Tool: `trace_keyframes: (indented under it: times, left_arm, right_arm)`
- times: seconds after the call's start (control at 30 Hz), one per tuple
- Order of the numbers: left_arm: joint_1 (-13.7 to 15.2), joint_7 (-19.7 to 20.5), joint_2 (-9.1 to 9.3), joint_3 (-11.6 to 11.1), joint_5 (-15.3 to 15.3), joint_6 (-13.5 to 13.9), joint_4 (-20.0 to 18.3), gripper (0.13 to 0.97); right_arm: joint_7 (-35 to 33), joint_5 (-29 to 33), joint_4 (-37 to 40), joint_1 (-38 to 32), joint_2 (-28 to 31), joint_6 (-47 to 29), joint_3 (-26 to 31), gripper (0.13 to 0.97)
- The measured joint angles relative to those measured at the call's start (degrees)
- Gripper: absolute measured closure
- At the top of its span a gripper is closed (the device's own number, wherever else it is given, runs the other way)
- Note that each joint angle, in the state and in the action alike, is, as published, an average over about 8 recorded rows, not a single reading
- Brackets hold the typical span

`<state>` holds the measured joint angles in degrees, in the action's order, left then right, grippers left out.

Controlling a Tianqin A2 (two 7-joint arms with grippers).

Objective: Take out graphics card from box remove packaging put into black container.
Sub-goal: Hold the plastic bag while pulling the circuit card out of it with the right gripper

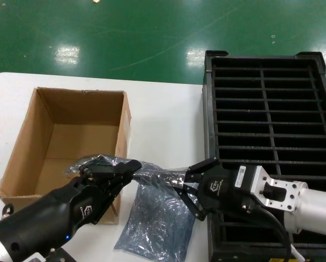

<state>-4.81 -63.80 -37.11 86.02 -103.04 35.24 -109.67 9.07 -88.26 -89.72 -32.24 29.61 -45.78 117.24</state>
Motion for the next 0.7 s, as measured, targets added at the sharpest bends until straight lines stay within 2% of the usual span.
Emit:
trace_keyframes:
  times: [0.6, 0.7]
  left_arm:
    - [0.0, 0.0, 0.0, 0.0, 0.0, 0.0, 0.0, 0.957]
    - [0.0, 0.0, 0.0, 0.0, 0.0, 0.0, 0.0, 0.957]
  right_arm:
    - [3.8, 1.0, -2.2, 2.7, 0.9, 1.8, -0.8, 0.959]
    - [3.8, 1.0, -2.5, 3.1, 1.0, 1.7, -0.8, 0.94]
